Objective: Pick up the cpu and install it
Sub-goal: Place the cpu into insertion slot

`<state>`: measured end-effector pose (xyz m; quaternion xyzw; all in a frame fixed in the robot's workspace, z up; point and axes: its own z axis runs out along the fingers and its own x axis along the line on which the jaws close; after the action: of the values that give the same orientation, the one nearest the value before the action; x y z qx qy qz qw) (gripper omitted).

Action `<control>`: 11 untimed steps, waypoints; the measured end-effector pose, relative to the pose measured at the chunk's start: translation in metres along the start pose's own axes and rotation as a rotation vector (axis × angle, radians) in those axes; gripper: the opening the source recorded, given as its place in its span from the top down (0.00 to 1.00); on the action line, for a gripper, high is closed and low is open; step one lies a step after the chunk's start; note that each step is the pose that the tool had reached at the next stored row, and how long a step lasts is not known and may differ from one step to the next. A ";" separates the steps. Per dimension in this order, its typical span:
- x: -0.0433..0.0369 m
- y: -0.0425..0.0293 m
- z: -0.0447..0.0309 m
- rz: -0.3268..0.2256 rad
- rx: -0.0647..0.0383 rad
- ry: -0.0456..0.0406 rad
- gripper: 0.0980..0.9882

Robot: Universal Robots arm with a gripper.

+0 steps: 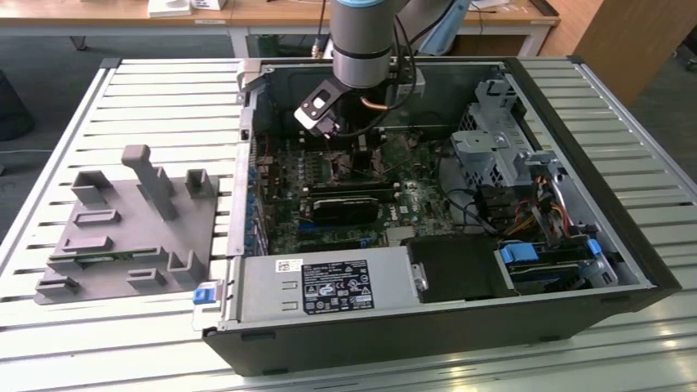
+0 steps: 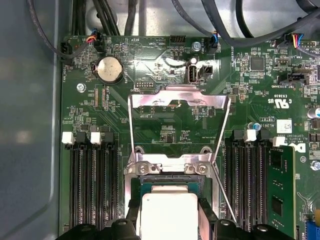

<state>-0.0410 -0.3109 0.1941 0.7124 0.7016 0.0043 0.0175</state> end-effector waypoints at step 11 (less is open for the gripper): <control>-0.0006 0.0012 -0.0022 0.004 0.000 0.0003 0.50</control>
<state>-0.0398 -0.3115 0.1964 0.7139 0.7000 0.0045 0.0175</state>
